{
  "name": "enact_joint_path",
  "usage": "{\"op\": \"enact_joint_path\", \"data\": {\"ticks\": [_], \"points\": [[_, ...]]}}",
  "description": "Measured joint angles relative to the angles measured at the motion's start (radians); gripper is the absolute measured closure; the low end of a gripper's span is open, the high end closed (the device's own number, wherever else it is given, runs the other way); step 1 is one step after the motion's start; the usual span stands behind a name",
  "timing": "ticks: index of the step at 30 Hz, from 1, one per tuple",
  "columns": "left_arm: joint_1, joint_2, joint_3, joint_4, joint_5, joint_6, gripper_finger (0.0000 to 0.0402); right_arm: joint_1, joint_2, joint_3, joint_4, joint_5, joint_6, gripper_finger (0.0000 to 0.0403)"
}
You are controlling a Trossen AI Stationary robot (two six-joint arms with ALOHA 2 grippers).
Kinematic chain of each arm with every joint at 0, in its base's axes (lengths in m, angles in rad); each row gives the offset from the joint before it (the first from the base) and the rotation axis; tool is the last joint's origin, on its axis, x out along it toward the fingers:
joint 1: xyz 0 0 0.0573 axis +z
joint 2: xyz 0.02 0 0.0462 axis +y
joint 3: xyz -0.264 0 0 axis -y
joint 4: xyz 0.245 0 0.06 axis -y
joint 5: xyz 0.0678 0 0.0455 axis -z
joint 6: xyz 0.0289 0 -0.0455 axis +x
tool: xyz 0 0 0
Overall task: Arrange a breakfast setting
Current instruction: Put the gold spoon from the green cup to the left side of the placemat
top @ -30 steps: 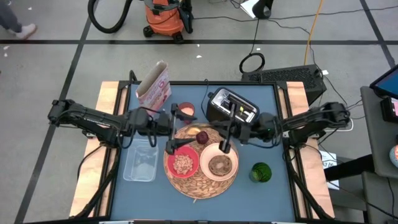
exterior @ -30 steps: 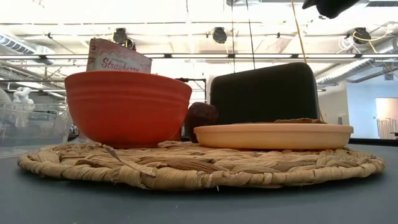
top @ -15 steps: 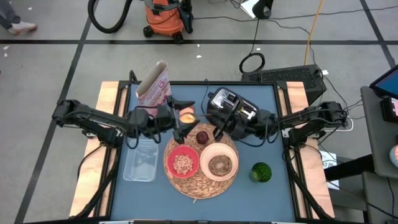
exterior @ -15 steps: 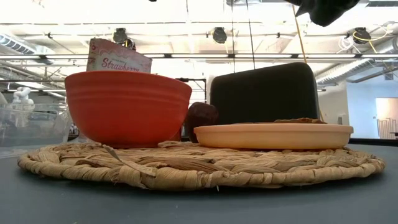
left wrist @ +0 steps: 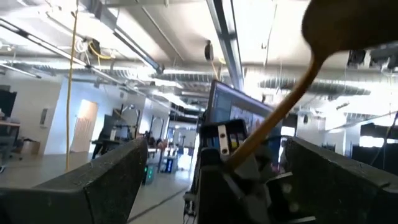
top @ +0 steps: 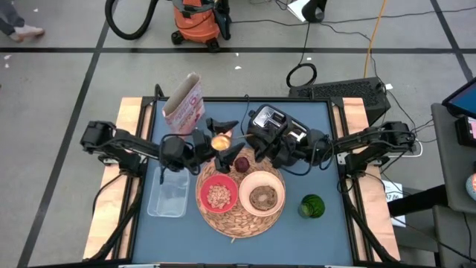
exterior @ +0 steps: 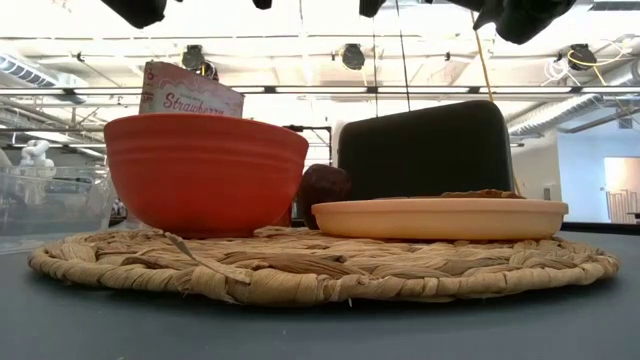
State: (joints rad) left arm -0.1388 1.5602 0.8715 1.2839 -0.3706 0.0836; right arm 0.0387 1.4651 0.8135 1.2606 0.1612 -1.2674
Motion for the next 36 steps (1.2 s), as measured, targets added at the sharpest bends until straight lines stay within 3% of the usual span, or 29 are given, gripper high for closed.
{"op": "enact_joint_path", "data": {"ticks": [8,18,36], "points": [[0.000,0.025,0.023,0.054,0.001,-0.003,0.0016,-0.005,0.000,0.000,-0.004,0.078,-0.107,0.0385],[-0.001,0.025,0.061,0.021,-0.001,0.050,0.0025,-0.025,0.000,0.000,-0.009,0.082,-0.107,0.0385],[0.001,0.024,0.061,0.007,-0.032,0.052,0.0218,-0.024,0.000,0.000,-0.008,0.081,-0.054,0.0385]]}}
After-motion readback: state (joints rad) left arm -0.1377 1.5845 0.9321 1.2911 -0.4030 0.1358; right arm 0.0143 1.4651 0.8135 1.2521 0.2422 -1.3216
